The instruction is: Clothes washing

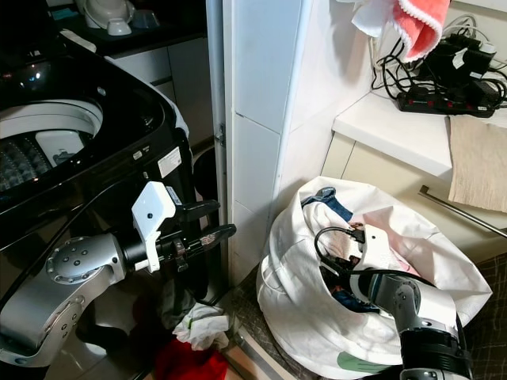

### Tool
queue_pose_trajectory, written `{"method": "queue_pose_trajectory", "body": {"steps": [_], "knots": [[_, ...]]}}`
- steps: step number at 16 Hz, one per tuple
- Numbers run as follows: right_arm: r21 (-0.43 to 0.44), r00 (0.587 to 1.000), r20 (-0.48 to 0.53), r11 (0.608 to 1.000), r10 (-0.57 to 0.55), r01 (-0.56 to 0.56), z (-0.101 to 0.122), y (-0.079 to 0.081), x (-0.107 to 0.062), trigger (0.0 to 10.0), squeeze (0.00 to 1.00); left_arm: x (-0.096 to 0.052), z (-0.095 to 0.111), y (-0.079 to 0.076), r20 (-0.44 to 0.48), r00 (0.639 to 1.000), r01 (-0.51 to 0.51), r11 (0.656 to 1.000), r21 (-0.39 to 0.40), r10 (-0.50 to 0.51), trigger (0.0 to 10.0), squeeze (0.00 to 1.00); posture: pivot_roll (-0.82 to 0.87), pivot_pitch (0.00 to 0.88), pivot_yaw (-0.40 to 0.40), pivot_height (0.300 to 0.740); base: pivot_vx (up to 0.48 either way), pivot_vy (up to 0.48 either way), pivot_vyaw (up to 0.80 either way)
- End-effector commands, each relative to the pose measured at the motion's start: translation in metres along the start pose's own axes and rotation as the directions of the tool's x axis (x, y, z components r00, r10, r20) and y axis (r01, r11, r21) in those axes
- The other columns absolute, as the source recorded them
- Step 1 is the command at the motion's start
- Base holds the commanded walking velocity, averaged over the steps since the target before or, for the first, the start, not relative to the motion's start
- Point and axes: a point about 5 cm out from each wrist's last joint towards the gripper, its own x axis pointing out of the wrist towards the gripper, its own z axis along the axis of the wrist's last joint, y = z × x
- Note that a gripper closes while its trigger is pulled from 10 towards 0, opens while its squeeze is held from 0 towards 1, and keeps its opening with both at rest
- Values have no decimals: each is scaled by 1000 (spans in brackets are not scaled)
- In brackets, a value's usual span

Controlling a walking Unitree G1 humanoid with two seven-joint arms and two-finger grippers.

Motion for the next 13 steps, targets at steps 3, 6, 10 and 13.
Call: {"method": "queue_pose_trajectory", "body": {"steps": [3,6,10,13], "knots": [[-15,997,80,1000,5,-4,13,0,-16,0,0,0,9,3,40,999,-27,999,28,26,10000,0,-23,0,-20,740,0,0,0],[-72,985,170,997,38,-26,35,5,-44,0,0,0,18,9,115,992,-59,998,-5,59,10000,0,-29,0,-15,740,0,0,0],[-219,921,327,965,210,-142,73,29,-101,0,0,2,39,20,232,965,-125,992,-14,124,10000,0,-50,0,-6,740,0,0,0],[-370,718,484,861,500,-350,118,74,-149,0,0,15,78,14,377,926,-18,1000,1,17,10000,0,-68,0,-3,740,0,0,0]]}}
